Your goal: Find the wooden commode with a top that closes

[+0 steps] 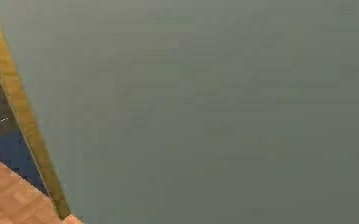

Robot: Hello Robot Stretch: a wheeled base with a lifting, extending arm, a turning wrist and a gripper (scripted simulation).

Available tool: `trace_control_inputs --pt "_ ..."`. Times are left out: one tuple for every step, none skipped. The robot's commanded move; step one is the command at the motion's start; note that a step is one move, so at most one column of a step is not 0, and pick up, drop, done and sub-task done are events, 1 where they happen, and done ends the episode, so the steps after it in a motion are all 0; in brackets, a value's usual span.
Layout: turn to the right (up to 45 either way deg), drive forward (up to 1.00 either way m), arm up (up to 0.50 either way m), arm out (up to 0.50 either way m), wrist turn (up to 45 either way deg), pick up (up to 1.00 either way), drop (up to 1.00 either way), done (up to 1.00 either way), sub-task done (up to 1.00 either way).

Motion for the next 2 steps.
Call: trace_control_inputs --pt "-45.0 0.00 0.00 0.00 0.0 0.00 0.00 0.00 0.00" --pt "-45.0 0.00 0.00 0.00 0.0 0.00 0.00 0.00 0.00"
